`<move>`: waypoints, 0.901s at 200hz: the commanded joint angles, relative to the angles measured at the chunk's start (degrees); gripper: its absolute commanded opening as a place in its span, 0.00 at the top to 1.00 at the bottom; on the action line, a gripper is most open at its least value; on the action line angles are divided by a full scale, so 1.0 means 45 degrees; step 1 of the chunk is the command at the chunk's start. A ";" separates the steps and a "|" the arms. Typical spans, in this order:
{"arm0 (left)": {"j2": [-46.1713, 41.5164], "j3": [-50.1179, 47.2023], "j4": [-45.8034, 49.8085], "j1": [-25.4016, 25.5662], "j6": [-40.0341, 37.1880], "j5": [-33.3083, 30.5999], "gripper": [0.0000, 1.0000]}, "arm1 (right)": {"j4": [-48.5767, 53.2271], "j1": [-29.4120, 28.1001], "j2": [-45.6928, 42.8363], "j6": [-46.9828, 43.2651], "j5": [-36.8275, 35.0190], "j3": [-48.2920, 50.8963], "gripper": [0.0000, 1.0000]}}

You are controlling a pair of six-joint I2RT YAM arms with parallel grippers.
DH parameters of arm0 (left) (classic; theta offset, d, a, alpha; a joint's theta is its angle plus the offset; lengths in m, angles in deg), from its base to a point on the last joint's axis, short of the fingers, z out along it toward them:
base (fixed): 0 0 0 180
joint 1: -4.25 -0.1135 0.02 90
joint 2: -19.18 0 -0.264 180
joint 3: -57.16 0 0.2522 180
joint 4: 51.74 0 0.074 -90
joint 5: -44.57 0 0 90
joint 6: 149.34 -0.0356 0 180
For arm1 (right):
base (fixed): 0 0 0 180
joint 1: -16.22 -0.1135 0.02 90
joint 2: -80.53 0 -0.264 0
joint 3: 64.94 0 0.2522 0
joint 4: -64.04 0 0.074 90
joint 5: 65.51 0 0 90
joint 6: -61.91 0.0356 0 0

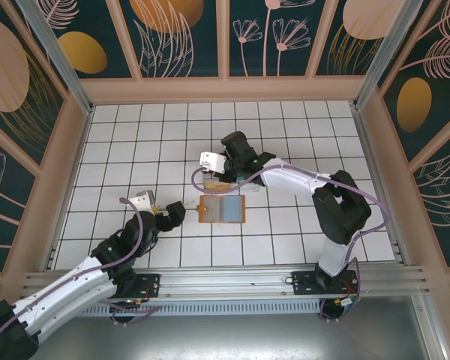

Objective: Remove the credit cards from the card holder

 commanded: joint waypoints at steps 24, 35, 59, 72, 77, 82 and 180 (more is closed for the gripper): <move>-0.0173 0.0070 -0.0318 -0.0035 -0.0058 -0.0002 0.01 | -0.0120 -0.0253 0.0405 -0.0550 -0.0240 -0.0491 0.79; -0.0213 0.0047 -0.0317 -0.0033 -0.0070 -0.0013 0.01 | -0.0143 -0.0282 0.0389 -0.0581 -0.0331 -0.0468 0.82; -0.0252 0.0045 -0.0288 -0.0033 -0.0063 -0.0027 0.01 | -0.0129 -0.0301 0.0303 -0.0640 -0.0376 -0.0414 0.88; -0.0265 0.0034 -0.0297 -0.0034 -0.0071 -0.0023 0.01 | -0.0072 -0.0317 0.0187 -0.0659 -0.0354 -0.0360 0.90; -0.0252 0.0027 -0.0308 -0.0042 -0.0073 0.0006 0.02 | -0.0104 -0.0322 0.0142 -0.0660 -0.0384 -0.0325 0.90; -0.0245 0.0026 -0.0317 -0.0034 -0.0071 0.0011 0.01 | -0.0104 -0.0315 0.0078 -0.0678 -0.0411 -0.0280 0.90; -0.0243 0.0026 -0.0371 -0.0033 -0.0030 0.0090 0.01 | 0.0123 -0.0196 -0.0630 -0.0718 -0.0377 0.0133 0.96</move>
